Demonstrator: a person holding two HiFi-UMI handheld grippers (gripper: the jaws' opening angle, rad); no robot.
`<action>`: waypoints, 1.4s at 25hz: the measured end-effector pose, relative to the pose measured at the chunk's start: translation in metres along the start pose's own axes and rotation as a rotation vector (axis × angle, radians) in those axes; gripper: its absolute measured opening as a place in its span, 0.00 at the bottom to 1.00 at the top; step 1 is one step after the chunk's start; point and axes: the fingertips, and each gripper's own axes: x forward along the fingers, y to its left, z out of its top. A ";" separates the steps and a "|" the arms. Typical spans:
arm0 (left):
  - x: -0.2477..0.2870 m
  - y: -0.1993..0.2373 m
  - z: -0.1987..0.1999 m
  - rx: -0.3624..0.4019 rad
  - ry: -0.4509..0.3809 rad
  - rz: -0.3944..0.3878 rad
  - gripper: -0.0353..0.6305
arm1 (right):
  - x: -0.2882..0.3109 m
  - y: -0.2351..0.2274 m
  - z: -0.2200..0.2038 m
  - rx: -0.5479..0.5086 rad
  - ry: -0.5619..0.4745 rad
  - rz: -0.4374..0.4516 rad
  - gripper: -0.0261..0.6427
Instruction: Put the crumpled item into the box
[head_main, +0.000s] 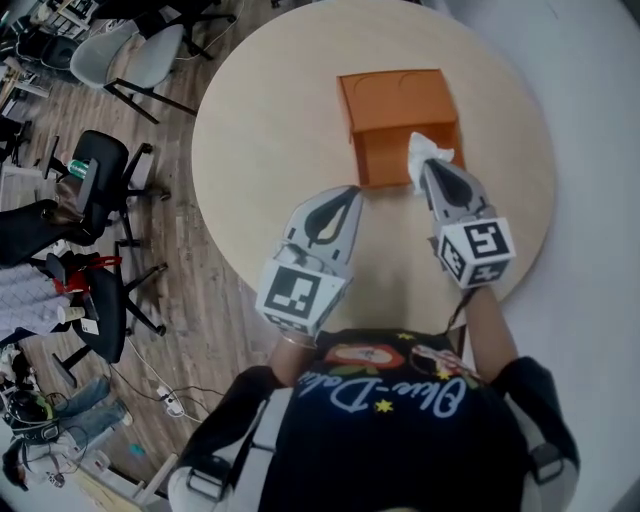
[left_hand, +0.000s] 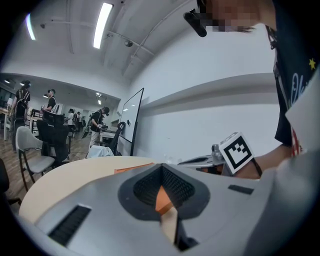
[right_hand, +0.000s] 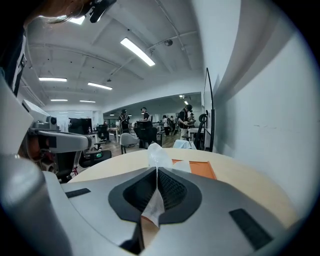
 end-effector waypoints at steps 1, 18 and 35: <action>0.000 0.005 -0.001 0.000 0.000 0.005 0.04 | 0.006 -0.001 -0.004 -0.002 0.014 -0.002 0.05; 0.023 0.051 -0.017 -0.037 0.037 0.025 0.04 | 0.070 -0.015 -0.050 -0.053 0.208 -0.005 0.05; 0.027 0.058 -0.022 -0.071 0.055 0.020 0.04 | 0.090 -0.007 -0.071 -0.139 0.347 0.021 0.05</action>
